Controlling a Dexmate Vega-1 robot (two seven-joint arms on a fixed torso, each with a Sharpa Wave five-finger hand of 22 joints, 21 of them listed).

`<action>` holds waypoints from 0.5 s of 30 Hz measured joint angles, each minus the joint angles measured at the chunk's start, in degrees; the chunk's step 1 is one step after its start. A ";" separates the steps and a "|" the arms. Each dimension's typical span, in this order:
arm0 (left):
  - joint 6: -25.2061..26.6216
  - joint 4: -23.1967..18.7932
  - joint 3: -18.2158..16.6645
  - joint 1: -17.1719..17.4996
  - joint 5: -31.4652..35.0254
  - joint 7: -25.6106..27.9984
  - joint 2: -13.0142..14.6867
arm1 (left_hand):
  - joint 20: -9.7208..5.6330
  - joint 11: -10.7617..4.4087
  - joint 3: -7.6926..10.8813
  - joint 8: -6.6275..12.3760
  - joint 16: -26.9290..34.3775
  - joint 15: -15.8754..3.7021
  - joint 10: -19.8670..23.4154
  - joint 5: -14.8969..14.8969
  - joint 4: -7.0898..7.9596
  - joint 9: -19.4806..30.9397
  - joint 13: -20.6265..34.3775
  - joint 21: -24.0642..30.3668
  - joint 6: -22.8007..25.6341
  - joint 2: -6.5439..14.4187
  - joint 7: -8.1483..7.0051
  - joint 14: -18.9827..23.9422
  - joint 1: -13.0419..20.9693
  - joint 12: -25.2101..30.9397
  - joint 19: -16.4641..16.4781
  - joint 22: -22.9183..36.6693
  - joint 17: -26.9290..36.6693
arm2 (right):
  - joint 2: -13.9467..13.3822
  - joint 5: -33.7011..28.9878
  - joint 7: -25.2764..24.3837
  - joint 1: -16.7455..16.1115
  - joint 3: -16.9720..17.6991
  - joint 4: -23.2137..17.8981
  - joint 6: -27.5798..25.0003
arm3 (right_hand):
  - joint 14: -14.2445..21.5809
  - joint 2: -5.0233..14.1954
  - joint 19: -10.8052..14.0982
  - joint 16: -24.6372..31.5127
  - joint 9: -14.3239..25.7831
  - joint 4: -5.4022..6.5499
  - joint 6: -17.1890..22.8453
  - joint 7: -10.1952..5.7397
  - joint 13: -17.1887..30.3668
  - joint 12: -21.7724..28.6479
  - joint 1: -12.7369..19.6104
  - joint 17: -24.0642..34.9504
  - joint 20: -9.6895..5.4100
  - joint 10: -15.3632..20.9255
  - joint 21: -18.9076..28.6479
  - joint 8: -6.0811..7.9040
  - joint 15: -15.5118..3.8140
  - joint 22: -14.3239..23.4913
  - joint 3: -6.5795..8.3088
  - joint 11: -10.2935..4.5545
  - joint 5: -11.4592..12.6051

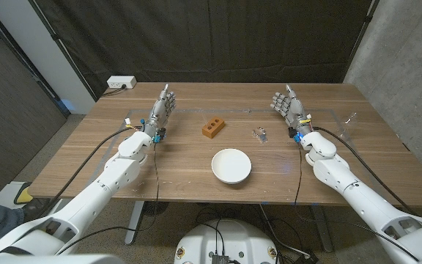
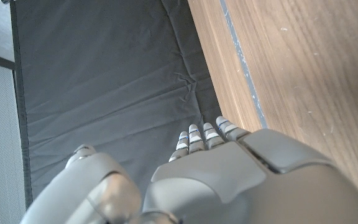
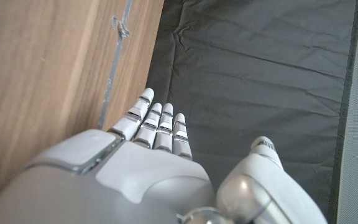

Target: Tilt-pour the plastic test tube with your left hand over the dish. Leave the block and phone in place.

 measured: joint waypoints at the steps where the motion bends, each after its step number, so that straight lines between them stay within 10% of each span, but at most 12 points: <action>1: 0.26 -0.14 0.03 0.00 0.08 -0.07 0.10 | 0.00 0.00 0.00 0.00 0.00 0.00 0.00 0.00 0.00 0.04 0.00 0.00 0.00 0.39 0.00 0.00 0.39 0.00 0.00 0.00 0.00 | 0.25 0.09 0.08 0.00 -0.02 0.31 0.10 | 0.00 0.00 0.00 0.00 0.00 0.00 0.00 0.00 0.00 0.00 0.00 0.00 0.00 0.00 0.00 0.00 0.00 0.00 0.00 0.00 0.00; 15: 2.40 -4.26 0.80 0.61 2.49 0.36 3.00 | 0.01 -0.35 0.86 0.21 0.00 -0.34 1.23 0.43 -1.71 0.04 -0.01 0.00 0.88 1.01 0.21 0.99 4.50 0.00 0.00 0.00 -0.06 | 0.89 0.50 -1.40 -2.29 -0.16 -1.23 0.55 | 0.42 0.23 0.00 0.00 -0.01 0.00 -0.01 -0.01 0.00 0.22 0.22 -0.01 0.00 0.47 0.00 0.00 0.40 -0.01 0.00 0.13 0.00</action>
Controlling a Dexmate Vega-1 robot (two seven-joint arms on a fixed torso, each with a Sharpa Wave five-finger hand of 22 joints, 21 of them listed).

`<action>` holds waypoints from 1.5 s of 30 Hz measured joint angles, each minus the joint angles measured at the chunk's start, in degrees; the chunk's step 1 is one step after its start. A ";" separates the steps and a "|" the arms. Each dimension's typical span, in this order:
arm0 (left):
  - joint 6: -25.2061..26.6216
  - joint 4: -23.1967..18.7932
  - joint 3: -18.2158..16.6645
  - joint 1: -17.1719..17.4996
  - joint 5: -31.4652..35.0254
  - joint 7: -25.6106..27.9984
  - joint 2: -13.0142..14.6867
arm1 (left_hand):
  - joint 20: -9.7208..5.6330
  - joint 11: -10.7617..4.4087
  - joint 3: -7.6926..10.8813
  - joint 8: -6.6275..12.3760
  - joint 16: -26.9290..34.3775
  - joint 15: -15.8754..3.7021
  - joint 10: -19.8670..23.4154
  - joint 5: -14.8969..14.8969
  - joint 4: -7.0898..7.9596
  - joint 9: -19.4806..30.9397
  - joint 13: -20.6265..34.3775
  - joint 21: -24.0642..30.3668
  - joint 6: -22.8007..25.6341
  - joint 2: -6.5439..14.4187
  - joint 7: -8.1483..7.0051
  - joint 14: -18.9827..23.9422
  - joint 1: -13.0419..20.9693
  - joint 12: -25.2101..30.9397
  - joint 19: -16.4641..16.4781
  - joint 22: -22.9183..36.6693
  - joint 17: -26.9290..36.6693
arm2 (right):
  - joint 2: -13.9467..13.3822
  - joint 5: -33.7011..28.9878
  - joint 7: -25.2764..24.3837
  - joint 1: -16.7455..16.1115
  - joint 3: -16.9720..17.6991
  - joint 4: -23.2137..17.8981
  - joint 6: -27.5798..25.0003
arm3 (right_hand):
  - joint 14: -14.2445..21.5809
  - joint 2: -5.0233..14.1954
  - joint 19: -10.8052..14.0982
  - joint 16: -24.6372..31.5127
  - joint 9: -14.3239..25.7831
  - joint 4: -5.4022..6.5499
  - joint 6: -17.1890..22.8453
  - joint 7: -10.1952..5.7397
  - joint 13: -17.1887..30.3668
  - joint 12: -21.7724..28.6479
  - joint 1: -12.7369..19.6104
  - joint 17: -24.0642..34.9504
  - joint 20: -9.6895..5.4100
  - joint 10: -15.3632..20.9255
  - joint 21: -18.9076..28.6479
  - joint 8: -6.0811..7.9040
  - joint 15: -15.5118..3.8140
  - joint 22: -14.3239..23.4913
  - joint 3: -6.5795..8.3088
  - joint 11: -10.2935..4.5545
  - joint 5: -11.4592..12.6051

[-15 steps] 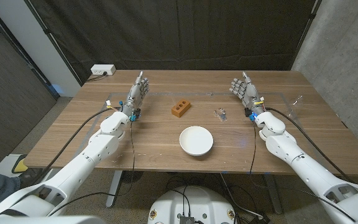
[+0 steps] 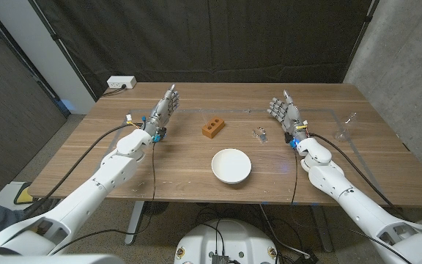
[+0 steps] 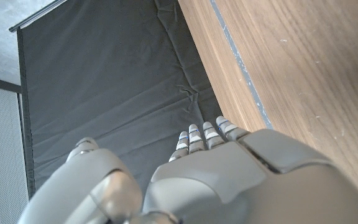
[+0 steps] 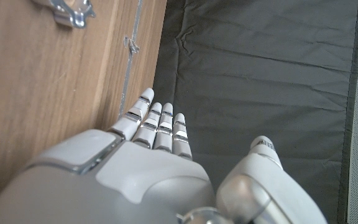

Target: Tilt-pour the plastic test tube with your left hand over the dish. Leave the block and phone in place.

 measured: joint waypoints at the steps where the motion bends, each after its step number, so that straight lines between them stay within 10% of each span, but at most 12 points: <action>1: 0.09 -0.51 0.06 0.17 0.54 0.47 0.26 | 0.00 -0.24 0.02 0.00 0.00 0.12 0.24 0.13 -0.32 0.00 0.00 0.00 0.08 0.15 0.07 0.26 0.51 0.00 0.00 0.00 -0.06 | -0.09 -0.07 -0.30 -0.35 0.03 -0.37 0.00 | 0.00 0.00 0.00 0.00 0.00 0.00 0.00 0.00 0.00 0.00 0.00 0.00 0.00 0.00 0.00 0.00 0.00 0.00 0.00 0.00 0.00; 33: -10.58 -3.07 -0.26 6.07 17.73 12.79 2.61 | -0.10 -4.97 0.36 2.33 1.06 -1.60 13.77 0.45 -7.91 -0.01 -0.01 1.07 13.64 -0.53 -4.21 13.32 16.68 2.07 8.33 0.27 -0.10 | -1.64 -2.59 -2.07 -0.58 0.03 -5.47 0.72 | 0.00 0.30 0.41 0.00 -0.01 0.00 0.92 -0.30 0.00 0.22 0.30 -0.01 -0.01 0.62 -0.45 0.21 0.00 -0.01 -0.01 -0.61 -0.01; 45: -9.63 -6.26 -1.31 9.28 25.22 19.27 3.45 | 0.85 -7.59 0.18 2.30 0.33 -1.50 16.59 1.06 -9.79 0.27 0.27 0.05 16.39 -0.69 -6.87 13.79 20.68 1.82 5.28 0.27 -0.09 | -0.94 -2.83 -1.46 0.34 -0.70 -5.11 1.19 | 0.21 0.53 0.54 0.00 -0.02 0.00 0.91 -0.30 -0.01 0.22 0.53 -0.02 0.12 0.92 -0.45 0.21 -0.21 -0.02 -0.01 -0.31 -0.01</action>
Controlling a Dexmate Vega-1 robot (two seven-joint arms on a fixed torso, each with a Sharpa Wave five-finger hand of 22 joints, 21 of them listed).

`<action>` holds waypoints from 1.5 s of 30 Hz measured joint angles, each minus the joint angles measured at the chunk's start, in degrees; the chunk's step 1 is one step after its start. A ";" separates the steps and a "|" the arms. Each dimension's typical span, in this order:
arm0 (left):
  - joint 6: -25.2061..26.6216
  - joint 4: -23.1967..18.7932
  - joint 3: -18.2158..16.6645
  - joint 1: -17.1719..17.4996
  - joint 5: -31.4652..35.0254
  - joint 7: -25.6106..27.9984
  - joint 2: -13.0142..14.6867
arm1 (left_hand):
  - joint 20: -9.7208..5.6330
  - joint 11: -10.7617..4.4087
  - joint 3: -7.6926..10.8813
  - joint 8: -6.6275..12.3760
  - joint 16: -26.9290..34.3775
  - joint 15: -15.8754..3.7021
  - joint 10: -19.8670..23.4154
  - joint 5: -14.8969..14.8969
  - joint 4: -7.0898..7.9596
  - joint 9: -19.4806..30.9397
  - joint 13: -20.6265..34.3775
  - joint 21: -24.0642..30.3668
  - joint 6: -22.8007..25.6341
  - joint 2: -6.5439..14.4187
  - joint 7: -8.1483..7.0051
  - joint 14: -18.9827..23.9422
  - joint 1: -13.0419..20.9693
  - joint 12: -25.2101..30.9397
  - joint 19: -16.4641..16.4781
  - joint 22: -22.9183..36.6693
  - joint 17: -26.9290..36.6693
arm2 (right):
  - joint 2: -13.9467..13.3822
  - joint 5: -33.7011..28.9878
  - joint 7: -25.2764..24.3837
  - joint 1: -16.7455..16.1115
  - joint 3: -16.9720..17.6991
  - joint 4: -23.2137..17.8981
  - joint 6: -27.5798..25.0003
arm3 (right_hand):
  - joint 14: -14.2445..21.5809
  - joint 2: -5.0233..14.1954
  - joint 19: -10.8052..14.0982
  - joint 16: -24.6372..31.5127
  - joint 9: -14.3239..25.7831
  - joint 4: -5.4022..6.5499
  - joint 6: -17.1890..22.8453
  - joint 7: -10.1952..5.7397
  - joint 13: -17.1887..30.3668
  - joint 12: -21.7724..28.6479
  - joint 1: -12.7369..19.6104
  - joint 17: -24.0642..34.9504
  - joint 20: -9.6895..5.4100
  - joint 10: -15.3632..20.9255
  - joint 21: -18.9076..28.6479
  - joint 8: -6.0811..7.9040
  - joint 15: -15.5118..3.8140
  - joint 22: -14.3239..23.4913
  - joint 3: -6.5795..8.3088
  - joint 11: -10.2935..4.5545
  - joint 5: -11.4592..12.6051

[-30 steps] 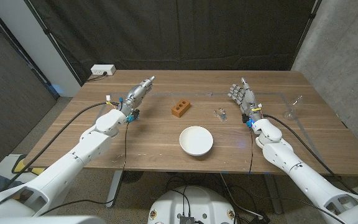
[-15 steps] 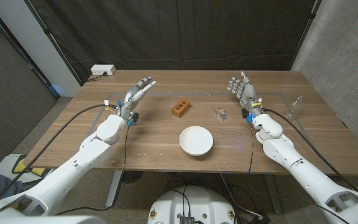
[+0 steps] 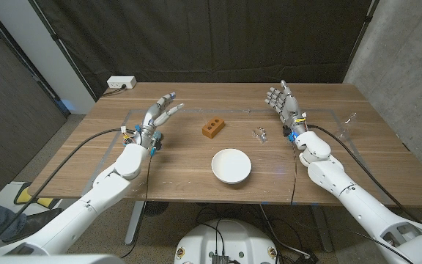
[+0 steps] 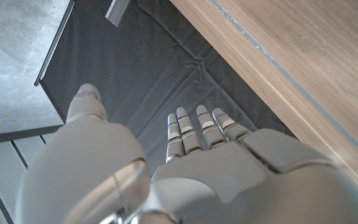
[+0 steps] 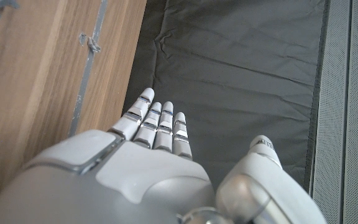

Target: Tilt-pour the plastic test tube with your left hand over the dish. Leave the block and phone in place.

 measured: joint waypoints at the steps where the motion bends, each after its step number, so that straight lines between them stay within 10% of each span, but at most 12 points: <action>1: 0.80 -0.33 -0.01 0.14 0.80 0.46 0.15 | 0.10 -0.50 0.00 0.00 -0.13 -0.11 0.23 0.13 0.00 0.00 0.00 -0.34 0.18 -0.11 -0.57 -0.16 0.67 0.00 -0.51 0.00 0.00 | 0.02 -0.01 0.02 0.01 -0.01 0.01 0.01 | 0.00 0.00 0.08 0.00 0.00 0.00 0.00 0.00 0.00 0.00 0.00 0.00 0.08 0.00 0.00 0.00 0.00 0.00 0.00 0.00 0.00; 14: 7.26 -4.87 0.77 1.30 6.33 2.12 2.43 | 2.24 -1.90 -0.01 0.00 -0.22 -0.20 1.64 0.34 -0.47 0.00 0.03 -1.00 1.90 0.56 -1.65 -1.06 2.69 0.00 -3.46 -0.01 0.00 | 0.44 -0.36 -0.27 0.04 -0.42 -0.20 0.02 | 0.00 0.00 0.39 0.00 0.00 0.00 0.22 -0.23 0.00 0.00 0.00 0.00 -0.23 0.00 -0.29 0.00 0.01 0.00 0.00 0.00 0.00; 45: 17.99 -7.20 7.67 -3.22 17.33 3.59 2.39 | 1.30 -3.01 0.80 0.69 0.12 -0.23 7.37 0.34 -1.74 0.26 0.25 -0.29 8.19 2.53 -2.58 1.45 7.38 -0.04 -3.12 -0.02 0.01 | 0.10 -0.43 -1.20 -1.38 -0.06 -1.31 0.30 | 0.30 0.22 0.38 0.00 -0.01 -0.25 0.21 -0.22 0.26 0.00 0.22 -0.01 -0.22 0.00 -0.70 0.00 0.31 0.00 0.24 0.00 -0.01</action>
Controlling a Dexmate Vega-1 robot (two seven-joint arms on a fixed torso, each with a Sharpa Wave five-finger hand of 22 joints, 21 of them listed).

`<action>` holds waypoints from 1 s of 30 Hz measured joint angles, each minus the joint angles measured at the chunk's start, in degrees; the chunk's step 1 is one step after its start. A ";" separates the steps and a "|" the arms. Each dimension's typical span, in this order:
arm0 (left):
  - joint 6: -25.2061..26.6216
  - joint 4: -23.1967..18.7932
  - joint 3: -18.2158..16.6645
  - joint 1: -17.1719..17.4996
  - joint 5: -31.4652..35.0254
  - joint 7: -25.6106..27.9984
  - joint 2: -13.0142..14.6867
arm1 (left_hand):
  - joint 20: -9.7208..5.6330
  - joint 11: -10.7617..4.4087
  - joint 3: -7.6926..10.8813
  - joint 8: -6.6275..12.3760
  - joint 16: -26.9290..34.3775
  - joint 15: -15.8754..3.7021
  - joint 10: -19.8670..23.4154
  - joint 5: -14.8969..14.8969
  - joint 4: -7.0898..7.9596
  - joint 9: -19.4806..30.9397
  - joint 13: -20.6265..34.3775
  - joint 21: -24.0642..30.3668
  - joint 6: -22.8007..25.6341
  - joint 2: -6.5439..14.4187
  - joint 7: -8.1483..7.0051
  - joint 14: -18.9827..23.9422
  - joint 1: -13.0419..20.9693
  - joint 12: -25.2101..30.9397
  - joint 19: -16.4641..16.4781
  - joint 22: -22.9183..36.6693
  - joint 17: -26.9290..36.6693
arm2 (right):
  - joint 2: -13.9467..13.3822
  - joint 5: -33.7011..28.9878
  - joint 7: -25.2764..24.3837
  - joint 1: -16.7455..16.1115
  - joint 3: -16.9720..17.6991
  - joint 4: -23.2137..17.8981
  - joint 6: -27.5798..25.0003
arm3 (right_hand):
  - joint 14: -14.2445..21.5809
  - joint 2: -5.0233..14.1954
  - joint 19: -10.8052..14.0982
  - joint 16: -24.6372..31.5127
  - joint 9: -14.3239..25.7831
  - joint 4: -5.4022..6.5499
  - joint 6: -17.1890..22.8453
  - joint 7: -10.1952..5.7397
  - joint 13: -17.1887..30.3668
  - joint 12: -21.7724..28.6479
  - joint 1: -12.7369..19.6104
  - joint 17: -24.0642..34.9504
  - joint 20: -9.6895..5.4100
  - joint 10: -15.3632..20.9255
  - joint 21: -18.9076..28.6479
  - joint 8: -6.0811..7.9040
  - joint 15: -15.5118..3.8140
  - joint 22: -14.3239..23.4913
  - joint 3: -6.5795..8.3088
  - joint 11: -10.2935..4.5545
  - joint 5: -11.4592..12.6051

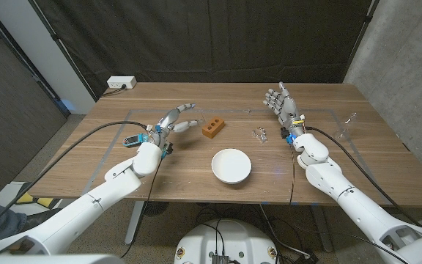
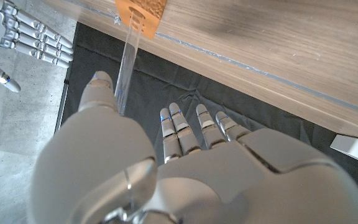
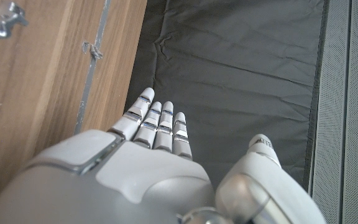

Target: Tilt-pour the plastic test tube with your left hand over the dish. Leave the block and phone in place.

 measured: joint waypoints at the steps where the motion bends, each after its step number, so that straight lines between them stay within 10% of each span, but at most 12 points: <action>1: 0.31 0.00 0.00 0.00 0.35 0.15 0.00 | 0.00 0.01 0.00 0.20 0.00 0.12 0.54 0.00 0.00 0.00 0.00 0.01 0.45 0.06 -0.01 0.32 0.06 0.09 0.00 0.00 0.00 | -0.04 0.00 0.00 -0.05 0.04 -0.05 0.00 | 0.00 0.00 0.00 0.00 0.00 0.00 0.00 0.00 0.00 0.00 0.00 0.00 0.00 0.00 0.00 0.00 0.00 0.00 0.00 0.00 0.00; 30: 3.49 2.70 4.91 -4.16 2.98 1.34 -2.74 | -1.63 -1.00 0.88 2.11 0.38 -0.01 8.53 -1.16 -0.37 -0.16 -0.01 0.01 9.95 3.52 -1.71 4.03 4.72 0.28 1.65 0.00 0.00 | -0.17 0.32 -0.35 -0.96 0.43 -0.16 0.47 | 0.00 0.30 0.31 0.00 0.00 0.00 0.00 0.00 -0.01 0.00 0.30 0.00 0.32 0.23 -0.42 0.00 0.00 0.00 0.00 0.22 0.00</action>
